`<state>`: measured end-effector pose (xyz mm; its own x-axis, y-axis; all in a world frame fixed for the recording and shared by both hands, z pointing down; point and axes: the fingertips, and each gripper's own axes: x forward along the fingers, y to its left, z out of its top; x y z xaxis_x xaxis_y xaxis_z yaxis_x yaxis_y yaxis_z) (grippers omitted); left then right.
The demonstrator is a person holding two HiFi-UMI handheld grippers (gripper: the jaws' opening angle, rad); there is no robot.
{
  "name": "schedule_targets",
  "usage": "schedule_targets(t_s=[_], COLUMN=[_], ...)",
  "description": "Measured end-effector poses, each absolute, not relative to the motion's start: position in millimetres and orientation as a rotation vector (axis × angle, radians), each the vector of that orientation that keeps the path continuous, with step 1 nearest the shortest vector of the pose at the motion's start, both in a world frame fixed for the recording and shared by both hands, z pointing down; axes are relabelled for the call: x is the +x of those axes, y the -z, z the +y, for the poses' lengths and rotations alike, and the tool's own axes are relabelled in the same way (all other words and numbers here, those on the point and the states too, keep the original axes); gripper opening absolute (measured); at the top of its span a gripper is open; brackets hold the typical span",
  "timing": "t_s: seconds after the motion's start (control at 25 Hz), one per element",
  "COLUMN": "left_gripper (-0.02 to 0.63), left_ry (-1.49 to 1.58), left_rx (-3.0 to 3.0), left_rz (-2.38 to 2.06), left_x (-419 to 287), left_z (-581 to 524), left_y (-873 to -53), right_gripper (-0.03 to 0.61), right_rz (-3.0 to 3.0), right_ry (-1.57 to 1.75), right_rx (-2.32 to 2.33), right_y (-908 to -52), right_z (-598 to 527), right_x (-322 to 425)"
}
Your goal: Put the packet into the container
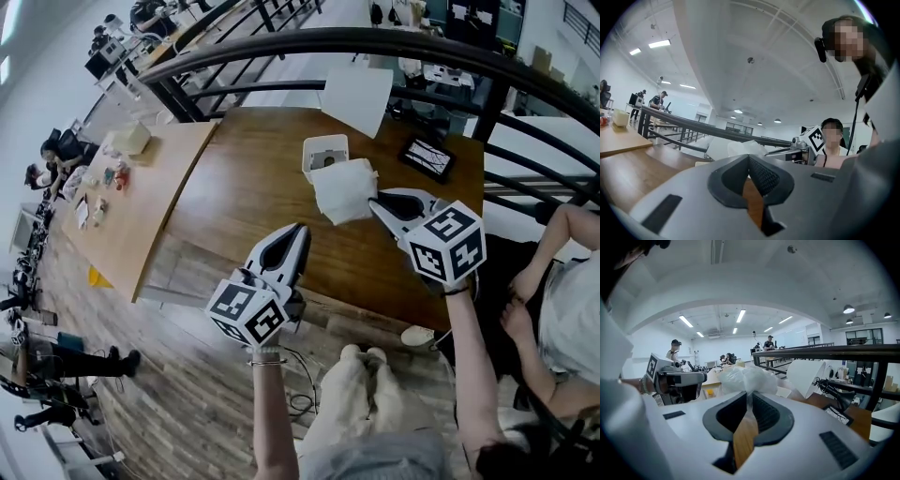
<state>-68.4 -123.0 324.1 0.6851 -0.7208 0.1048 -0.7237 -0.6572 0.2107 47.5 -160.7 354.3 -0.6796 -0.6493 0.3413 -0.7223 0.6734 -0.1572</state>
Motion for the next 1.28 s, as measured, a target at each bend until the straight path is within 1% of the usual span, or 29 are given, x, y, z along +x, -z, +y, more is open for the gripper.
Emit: schedule_targets(t_s=[0.36, 0.76, 1.04, 1.28], left_gripper=[0.005, 0.005, 0.005, 0.005], left_ry=[0.008, -0.011, -0.027, -0.081], left_rx=[2.679, 2.717, 2.752, 2.757], left_rz=[-1.144, -1.025, -0.92, -0.829], left_x=[-74, -92, -102, -99], left_z=[-140, -209, -252, -273], left_y=[-314, -311, -312, -332], right_gripper=[0.048, 0.048, 0.048, 0.048], right_rz=[-2.633, -2.588, -2.539, -2.508], right_ry=[-0.41, -0.418, -0.464, -0.502], right_rx=[1.162, 1.273, 1.369, 1.424], right_y=[-344, -337, -345, -361], right_z=[-172, -231, -268, -293], right_x=[47, 33, 25, 25])
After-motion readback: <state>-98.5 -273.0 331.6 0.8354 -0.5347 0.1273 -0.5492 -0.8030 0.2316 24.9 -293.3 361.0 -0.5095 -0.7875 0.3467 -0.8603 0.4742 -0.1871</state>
